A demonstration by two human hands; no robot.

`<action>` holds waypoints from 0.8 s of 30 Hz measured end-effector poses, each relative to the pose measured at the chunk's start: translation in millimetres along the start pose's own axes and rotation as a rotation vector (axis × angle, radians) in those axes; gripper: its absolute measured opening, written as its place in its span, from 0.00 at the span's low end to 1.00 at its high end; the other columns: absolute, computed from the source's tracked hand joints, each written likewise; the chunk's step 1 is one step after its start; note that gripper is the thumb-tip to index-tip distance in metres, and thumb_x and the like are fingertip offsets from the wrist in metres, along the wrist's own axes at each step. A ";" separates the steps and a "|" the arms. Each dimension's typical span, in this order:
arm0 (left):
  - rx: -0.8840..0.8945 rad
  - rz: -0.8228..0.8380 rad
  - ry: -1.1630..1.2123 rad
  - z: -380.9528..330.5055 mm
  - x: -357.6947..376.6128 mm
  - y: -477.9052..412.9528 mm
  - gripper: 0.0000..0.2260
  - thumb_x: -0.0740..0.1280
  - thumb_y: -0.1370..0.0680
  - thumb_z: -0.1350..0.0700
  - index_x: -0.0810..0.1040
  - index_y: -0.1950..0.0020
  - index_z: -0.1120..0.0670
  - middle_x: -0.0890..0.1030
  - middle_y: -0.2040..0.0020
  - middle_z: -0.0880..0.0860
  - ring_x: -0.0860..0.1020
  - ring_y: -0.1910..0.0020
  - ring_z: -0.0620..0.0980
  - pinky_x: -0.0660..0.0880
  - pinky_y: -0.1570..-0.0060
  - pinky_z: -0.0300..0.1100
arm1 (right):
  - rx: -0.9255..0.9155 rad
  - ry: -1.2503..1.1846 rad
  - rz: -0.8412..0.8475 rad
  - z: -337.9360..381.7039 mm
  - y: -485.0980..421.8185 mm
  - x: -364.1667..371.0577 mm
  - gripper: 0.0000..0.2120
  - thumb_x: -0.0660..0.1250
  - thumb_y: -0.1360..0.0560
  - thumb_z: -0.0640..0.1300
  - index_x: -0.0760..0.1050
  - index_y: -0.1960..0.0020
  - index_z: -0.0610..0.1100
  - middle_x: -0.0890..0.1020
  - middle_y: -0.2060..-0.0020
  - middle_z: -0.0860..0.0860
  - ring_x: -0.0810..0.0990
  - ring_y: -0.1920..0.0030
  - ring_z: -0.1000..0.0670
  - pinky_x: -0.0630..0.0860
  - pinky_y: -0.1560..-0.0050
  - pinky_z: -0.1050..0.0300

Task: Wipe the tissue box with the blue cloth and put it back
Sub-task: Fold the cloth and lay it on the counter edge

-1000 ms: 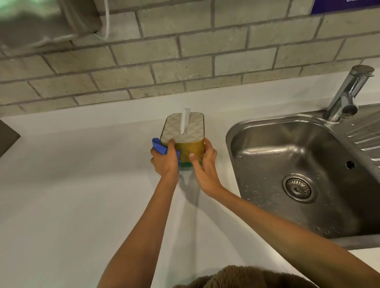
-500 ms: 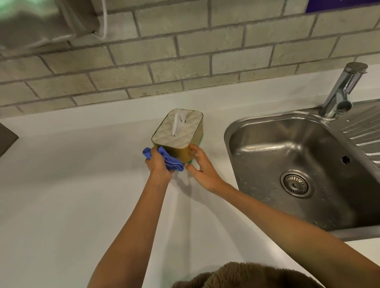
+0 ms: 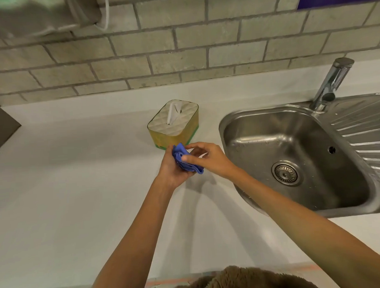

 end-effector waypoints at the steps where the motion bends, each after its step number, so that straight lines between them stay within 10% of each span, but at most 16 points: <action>1: -0.010 0.004 0.015 5.2 0.6 1.0 0.28 0.47 0.20 0.39 0.76 0.48 0.60 0.82 0.52 0.59 0.79 0.52 0.55 0.75 0.54 0.50 | 0.011 0.003 0.017 1.1 3.2 -2.8 0.17 0.72 0.32 0.55 0.81 0.48 0.48 0.85 0.55 0.48 0.83 0.53 0.50 0.78 0.51 0.59; 15: -0.102 0.312 0.008 80.3 44.4 25.0 0.38 0.55 0.30 0.28 0.73 0.33 0.55 0.79 0.38 0.62 0.78 0.41 0.64 0.75 0.42 0.57 | 0.161 0.205 -0.169 12.9 42.9 -105.4 0.12 0.60 0.24 0.39 0.74 0.62 0.34 0.70 0.66 0.43 0.67 0.67 0.48 0.66 0.69 0.60; 21: -0.035 0.309 0.018 98.2 39.0 42.0 0.31 0.76 0.38 0.44 0.78 0.37 0.55 0.79 0.37 0.57 0.78 0.39 0.58 0.73 0.40 0.58 | 0.447 -0.157 -0.199 -21.7 79.1 -142.8 0.11 0.59 0.22 0.45 0.73 0.58 0.39 0.75 0.62 0.46 0.75 0.64 0.50 0.75 0.72 0.60; 24: 0.067 0.236 -0.107 88.0 28.5 41.3 0.20 0.68 0.29 0.60 0.74 0.37 0.58 0.85 0.46 0.53 0.84 0.49 0.51 0.80 0.49 0.45 | 0.494 -0.279 -0.236 -31.2 81.1 -146.0 0.08 0.59 0.22 0.44 0.73 0.58 0.42 0.77 0.61 0.47 0.76 0.63 0.51 0.76 0.71 0.58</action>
Point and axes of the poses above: each hand's wrist, its own y-axis away from the middle knuckle, its own x-axis out of the palm, z = x × y, the point moved 10 cm from there along -y, towards the middle knuckle
